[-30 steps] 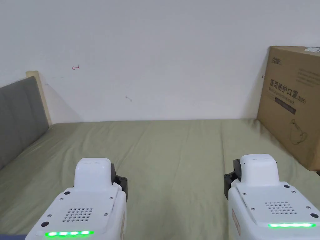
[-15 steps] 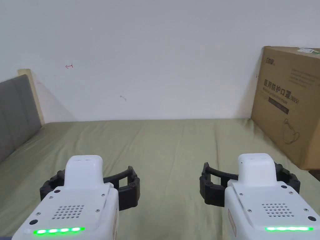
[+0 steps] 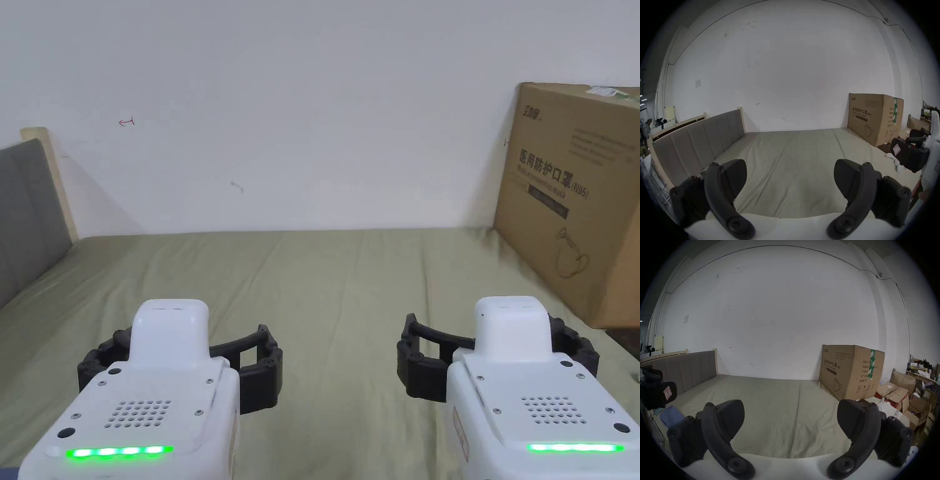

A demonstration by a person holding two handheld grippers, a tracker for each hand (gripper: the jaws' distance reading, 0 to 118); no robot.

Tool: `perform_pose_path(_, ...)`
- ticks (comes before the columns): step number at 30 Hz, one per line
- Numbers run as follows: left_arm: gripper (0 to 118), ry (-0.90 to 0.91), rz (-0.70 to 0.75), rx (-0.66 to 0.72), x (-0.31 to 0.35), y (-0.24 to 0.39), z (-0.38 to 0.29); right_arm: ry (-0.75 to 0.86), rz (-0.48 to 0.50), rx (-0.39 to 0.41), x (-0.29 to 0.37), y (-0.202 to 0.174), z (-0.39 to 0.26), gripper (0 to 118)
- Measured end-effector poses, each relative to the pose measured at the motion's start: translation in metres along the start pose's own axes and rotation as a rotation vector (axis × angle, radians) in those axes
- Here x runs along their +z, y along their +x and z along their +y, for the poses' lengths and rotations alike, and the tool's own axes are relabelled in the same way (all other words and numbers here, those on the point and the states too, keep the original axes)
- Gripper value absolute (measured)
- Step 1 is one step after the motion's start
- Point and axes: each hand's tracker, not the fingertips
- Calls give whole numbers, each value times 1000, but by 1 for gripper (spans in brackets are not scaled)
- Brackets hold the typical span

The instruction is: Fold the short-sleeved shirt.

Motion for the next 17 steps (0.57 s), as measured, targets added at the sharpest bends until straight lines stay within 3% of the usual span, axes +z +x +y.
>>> perform_pose_path(17,111,-9,-24,-20,-1,2,-2,-16,11,-19,-1,-1,-2,114)
